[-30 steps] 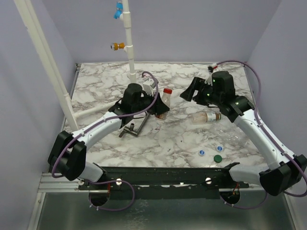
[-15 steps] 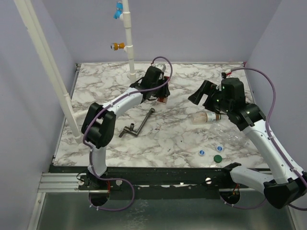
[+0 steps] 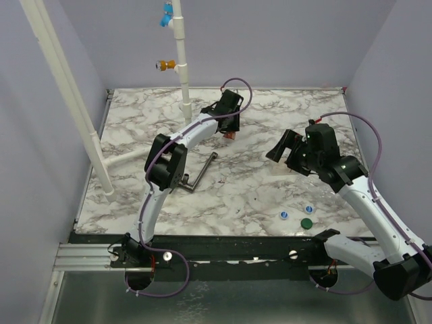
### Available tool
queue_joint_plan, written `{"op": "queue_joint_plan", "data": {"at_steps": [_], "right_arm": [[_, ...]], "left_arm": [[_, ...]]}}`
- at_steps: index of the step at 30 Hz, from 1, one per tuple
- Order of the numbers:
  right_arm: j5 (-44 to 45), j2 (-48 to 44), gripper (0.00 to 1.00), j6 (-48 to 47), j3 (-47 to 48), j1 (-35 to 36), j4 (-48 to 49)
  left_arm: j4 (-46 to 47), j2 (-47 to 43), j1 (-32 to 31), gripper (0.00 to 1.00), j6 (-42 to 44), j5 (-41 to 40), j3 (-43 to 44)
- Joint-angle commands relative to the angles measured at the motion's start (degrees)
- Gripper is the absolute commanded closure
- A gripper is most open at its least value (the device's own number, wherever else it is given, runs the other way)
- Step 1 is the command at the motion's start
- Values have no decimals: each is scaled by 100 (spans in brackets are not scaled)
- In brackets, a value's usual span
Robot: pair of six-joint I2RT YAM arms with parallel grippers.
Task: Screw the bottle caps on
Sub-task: Place the plastic bottle at the center of the board.
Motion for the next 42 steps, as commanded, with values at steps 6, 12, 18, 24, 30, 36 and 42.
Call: {"op": "queue_joint_plan", "data": {"at_steps": [6,12,18,24,30,36,42], "right_arm": [[333,-183,4,50,-211,13,-193],[356,-202,4,56,-288,10,-177],[389,-188,3,103,-335,8,-140],[457,-185,3,151,-336,13,-199],[589,-130,0,235,-214,13,-413],[802,-76,0,528,-250,9,-688],[1239,51,0,1203,-425,9,-1347]], "left_arm": [[-759,709,101,52,-101,-628,795],[-757,785,120,25,-51,-671,820],[-745,716,120,17,70,-689,950],[-746,509,120,1,268,-627,1085],[-753,114,93,1,368,-704,798],[-752,-442,68,1,609,-667,569],[-673,-1460,-303,1,782,-321,-313]]}}
